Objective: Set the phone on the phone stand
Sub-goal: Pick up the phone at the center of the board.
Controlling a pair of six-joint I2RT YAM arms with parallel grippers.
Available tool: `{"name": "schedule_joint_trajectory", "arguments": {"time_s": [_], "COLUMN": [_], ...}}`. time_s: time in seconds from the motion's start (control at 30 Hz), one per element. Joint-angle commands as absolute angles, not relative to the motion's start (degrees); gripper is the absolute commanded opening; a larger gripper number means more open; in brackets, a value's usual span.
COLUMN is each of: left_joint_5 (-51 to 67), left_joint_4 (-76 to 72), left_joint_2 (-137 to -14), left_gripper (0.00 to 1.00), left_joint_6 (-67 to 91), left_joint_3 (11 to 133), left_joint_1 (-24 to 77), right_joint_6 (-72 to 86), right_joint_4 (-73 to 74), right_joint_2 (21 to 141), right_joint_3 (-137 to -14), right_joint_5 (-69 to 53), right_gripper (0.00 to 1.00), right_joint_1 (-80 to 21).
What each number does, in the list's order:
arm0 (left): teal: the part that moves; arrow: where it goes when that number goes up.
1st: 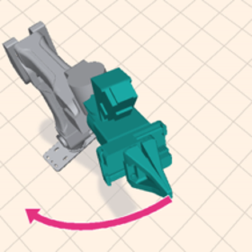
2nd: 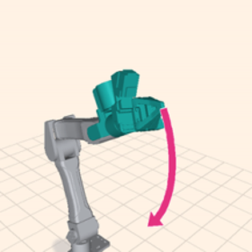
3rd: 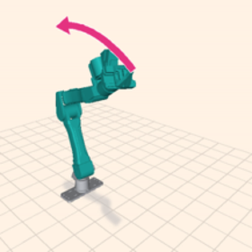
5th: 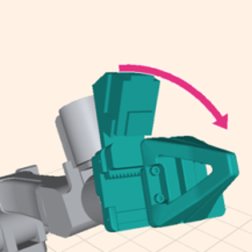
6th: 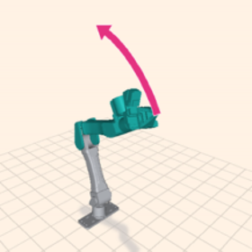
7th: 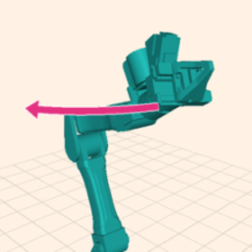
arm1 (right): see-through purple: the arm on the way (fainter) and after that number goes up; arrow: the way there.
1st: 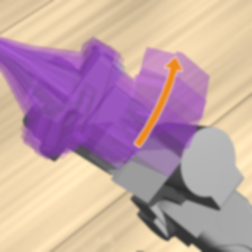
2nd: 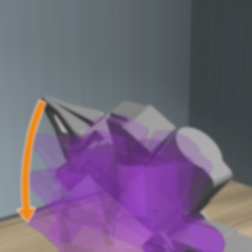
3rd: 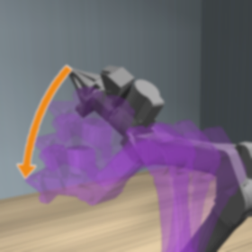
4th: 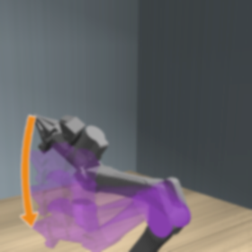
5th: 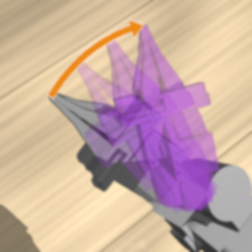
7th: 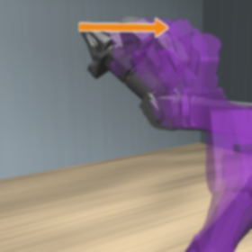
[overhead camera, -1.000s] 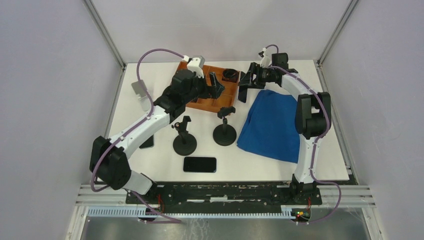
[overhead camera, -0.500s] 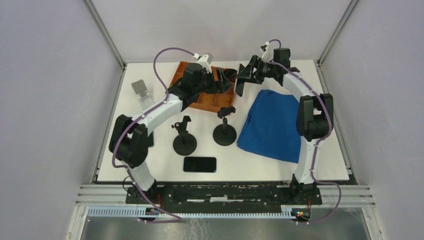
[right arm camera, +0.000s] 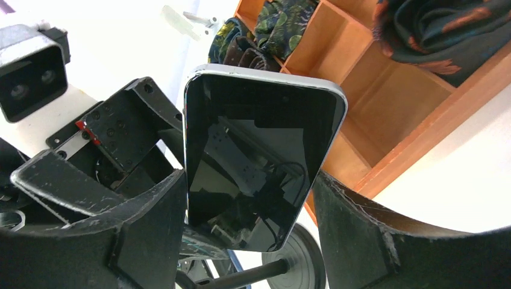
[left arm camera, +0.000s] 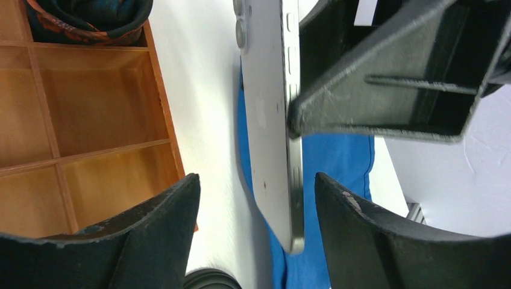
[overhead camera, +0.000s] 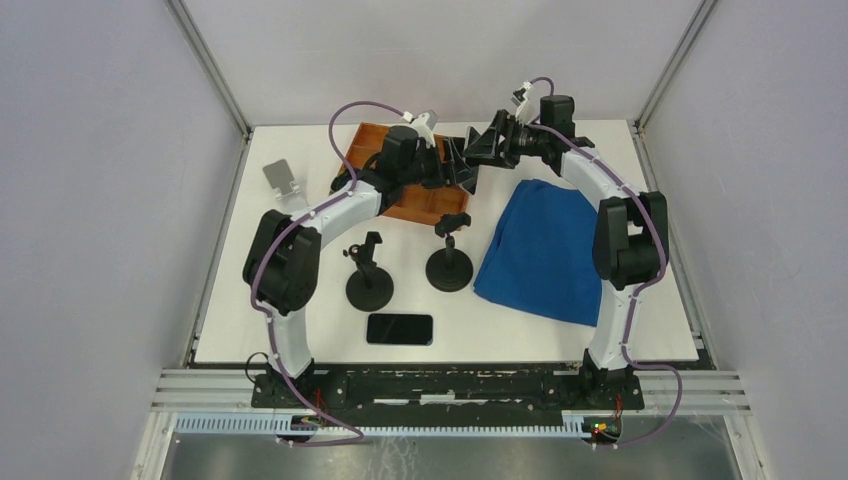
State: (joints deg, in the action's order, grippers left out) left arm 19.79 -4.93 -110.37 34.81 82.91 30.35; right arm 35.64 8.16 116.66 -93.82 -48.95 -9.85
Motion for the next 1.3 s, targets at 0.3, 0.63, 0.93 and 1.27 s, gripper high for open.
{"name": "schedule_joint_trajectory", "arguments": {"time_s": [0.3,0.63,0.93,1.27], "left_joint_5": [21.2,11.3,17.7,18.1], "left_joint_4": [-8.2,-7.1,-7.8,-10.4], "left_joint_2": [-110.0,-95.7,-71.3,-47.5], "left_gripper": [0.02,0.02,0.02,0.02], "left_joint_6": [37.6,28.7,19.7,23.1], "left_joint_3": [86.2,81.3,66.8,48.5], "left_joint_1": [30.3,29.2,29.4,42.7], "right_joint_6": [35.0,13.3,-15.7,-31.2], "right_joint_4": [2.9,8.4,8.9,7.1], "right_joint_2": [108.3,94.6,71.4,55.4], "right_joint_3": [-90.5,-85.4,-65.4,-44.0], "right_joint_5": [-49.6,-49.6,-55.0,-72.2], "right_gripper": [0.52,0.84,0.98,0.98], "right_joint_1": [-12.4,-9.9,-8.7,-8.2]}}
